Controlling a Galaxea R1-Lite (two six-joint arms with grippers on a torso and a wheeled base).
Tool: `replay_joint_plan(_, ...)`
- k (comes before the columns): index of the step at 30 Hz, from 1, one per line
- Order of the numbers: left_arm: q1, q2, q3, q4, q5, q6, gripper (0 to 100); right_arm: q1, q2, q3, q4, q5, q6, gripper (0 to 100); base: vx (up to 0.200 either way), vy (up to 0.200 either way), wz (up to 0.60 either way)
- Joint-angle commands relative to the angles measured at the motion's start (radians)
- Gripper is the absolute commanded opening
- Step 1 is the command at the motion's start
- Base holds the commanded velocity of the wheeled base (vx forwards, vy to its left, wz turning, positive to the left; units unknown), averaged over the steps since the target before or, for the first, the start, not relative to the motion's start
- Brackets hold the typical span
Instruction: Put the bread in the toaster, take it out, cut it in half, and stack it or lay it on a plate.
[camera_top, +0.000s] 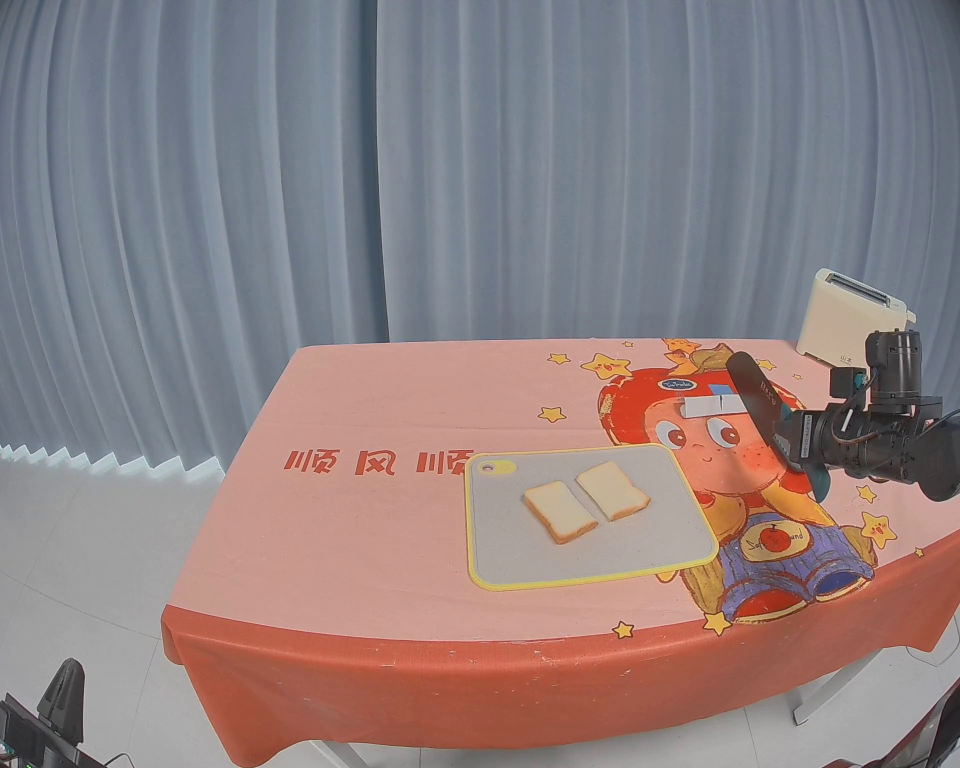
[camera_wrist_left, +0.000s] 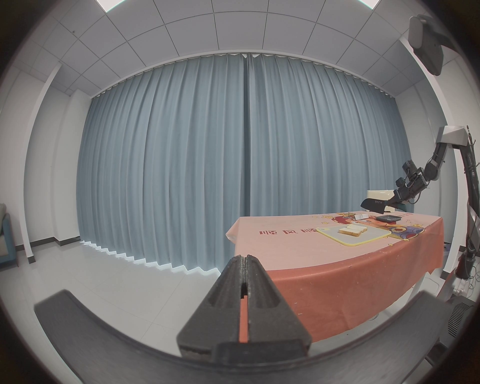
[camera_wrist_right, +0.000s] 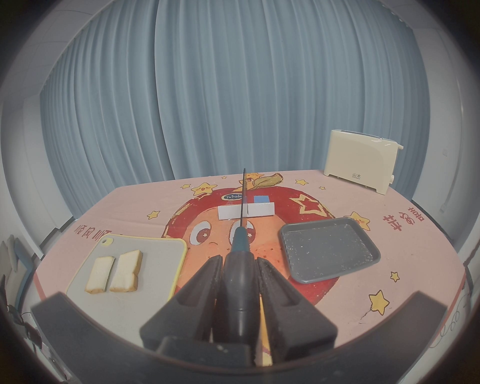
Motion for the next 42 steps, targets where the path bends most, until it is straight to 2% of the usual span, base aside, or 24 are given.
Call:
replay_joint_plan(1,0.000,-0.003,0.018,0.000,0.000,0.000,0,0.002,0.043,0.007,-0.048,0.000,0.001,0,0.000,0.000,0.00)
replay_joint_plan(8,0.000,-0.003,0.018,0.000,0.000,0.000,0,0.000,0.100,0.021,-0.129,0.000,0.001,0,0.000,0.000,0.00)
replay_joint_plan(42,0.000,-0.003,0.018,0.000,0.000,0.000,0,0.008,0.117,0.019,-0.129,-0.002,0.004,0,0.000,0.000,0.00)
